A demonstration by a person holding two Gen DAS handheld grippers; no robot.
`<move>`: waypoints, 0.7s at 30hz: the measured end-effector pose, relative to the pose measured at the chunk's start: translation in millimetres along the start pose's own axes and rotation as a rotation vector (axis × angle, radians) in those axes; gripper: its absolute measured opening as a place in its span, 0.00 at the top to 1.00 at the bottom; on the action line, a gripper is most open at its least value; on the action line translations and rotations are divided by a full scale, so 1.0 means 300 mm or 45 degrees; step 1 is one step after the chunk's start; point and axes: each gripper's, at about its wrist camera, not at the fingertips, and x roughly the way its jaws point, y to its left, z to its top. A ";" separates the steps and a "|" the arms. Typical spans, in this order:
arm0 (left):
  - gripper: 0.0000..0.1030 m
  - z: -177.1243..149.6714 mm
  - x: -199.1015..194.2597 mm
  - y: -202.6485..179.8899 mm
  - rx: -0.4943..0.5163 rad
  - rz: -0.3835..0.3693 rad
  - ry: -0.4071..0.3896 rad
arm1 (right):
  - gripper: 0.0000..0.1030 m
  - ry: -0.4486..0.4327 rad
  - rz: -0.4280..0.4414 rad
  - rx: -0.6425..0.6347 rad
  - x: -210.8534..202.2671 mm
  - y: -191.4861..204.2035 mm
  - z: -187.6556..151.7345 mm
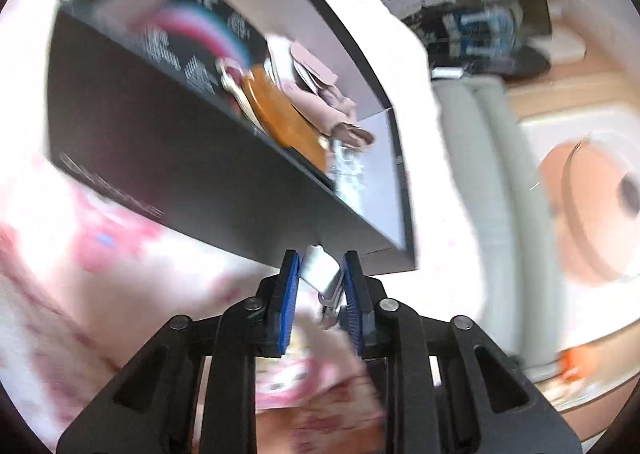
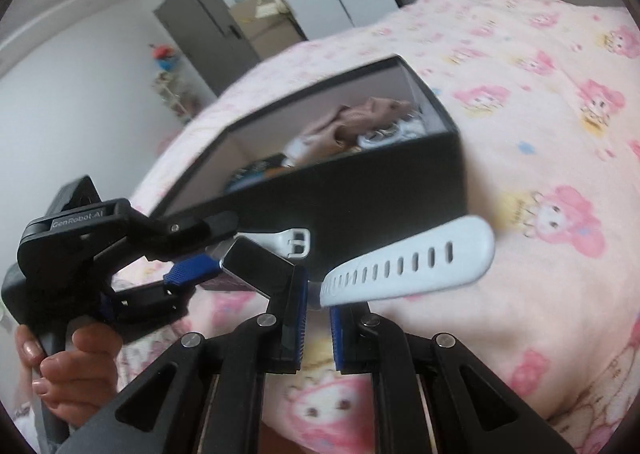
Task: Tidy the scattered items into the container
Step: 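Carry the white watch over the black box with the right gripper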
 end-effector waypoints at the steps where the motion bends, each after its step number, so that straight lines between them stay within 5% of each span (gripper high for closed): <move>1: 0.73 -0.003 0.000 0.001 0.026 0.043 0.013 | 0.92 0.004 -0.023 0.002 0.003 -0.003 0.000; 7: 0.66 0.005 0.039 0.100 -0.066 0.093 0.136 | 0.92 0.077 -0.192 0.103 0.032 -0.081 -0.005; 10: 0.65 -0.002 0.040 0.107 -0.089 0.086 0.109 | 0.92 0.064 -0.216 0.165 0.014 -0.120 -0.004; 13: 0.63 -0.013 0.028 0.101 -0.065 0.175 0.091 | 0.92 0.097 -0.239 0.238 0.030 -0.148 -0.006; 21: 0.55 -0.041 0.074 0.193 -0.203 0.084 0.159 | 0.92 0.125 -0.242 0.227 0.052 -0.144 -0.002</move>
